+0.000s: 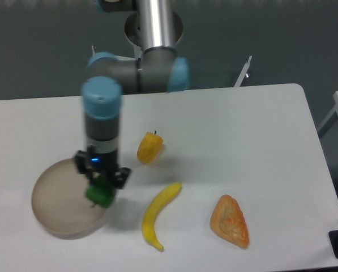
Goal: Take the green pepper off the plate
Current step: 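Lift the green pepper off the plate and carry it toward the banana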
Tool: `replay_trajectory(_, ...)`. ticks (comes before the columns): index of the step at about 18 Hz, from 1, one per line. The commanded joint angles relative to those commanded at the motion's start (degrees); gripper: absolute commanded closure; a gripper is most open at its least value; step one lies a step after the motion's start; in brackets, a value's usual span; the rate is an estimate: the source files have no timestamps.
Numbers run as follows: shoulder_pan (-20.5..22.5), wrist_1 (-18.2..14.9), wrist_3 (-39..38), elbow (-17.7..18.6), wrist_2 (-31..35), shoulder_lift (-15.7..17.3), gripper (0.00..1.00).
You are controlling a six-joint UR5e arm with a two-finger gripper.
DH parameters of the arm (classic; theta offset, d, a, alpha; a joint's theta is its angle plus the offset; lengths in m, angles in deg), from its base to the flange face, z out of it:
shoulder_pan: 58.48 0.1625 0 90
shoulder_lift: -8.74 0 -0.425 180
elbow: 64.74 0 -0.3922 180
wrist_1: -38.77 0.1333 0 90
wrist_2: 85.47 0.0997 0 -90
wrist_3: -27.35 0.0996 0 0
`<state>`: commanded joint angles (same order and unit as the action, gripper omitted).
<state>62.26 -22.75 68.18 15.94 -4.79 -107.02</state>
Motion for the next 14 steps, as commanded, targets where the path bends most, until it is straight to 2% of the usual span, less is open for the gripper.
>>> replay_trajectory(2, 3.35, -0.09, 5.55, 0.0, -0.18, 0.09, 0.64)
replay_trajectory(5, 5.9, -0.09, 10.39, -0.44, 0.09, 0.0, 0.64)
replay_trajectory(14, 6.96, 0.09, 11.46, -1.67, -0.09, -0.17, 0.65)
